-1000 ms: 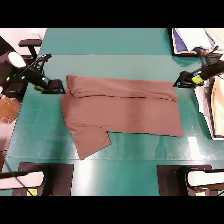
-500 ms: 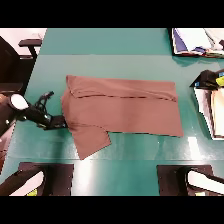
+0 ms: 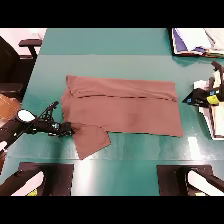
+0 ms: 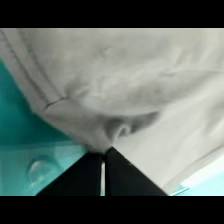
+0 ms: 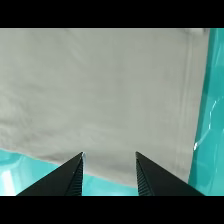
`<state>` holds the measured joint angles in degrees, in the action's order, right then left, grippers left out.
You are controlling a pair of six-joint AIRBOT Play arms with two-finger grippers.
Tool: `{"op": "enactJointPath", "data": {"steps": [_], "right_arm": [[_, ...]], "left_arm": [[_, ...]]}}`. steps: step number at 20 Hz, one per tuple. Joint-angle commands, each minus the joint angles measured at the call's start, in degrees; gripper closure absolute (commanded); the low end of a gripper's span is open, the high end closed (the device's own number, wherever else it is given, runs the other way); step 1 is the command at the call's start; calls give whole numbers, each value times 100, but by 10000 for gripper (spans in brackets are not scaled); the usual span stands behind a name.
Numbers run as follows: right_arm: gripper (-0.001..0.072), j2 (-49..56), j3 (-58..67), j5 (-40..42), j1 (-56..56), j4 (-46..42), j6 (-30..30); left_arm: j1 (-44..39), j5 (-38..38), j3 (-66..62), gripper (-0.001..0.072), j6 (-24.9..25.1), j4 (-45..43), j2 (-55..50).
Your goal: Fold the shirts.
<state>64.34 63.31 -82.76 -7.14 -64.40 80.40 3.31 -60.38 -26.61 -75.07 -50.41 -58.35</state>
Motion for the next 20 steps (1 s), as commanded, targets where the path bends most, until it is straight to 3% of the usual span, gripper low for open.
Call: {"op": "enactJointPath", "data": {"steps": [1, 6, 7, 8, 10, 12, 16, 20], "right_arm": [[325, -280, -656, 7, -107, -162, -11], [321, -649, -1998, 9, -1495, -175, -146], [200, -647, -2229, 9, -1829, -166, -162], [136, -640, -2487, 46, -2155, -157, -162], [145, -531, -2876, 98, -2518, -105, -205], [214, -291, -3174, 273, -2553, 197, -389], [220, 304, -3169, 813, -1875, 804, -470], [603, 634, -2669, 953, -946, 597, -470]], "left_arm": [[2, -313, -81, 685, 302, 409, 39], [0, -522, -424, 685, 201, 181, 461], [0, -531, -450, 686, 203, 175, 509], [0, -568, -479, 685, 203, 170, 507], [0, -573, -481, 685, 203, 162, 507], [0, -551, -481, 685, 201, 162, 507], [0, -566, -481, 685, 199, 162, 507], [0, -911, -483, 686, 42, -44, 509]]}}
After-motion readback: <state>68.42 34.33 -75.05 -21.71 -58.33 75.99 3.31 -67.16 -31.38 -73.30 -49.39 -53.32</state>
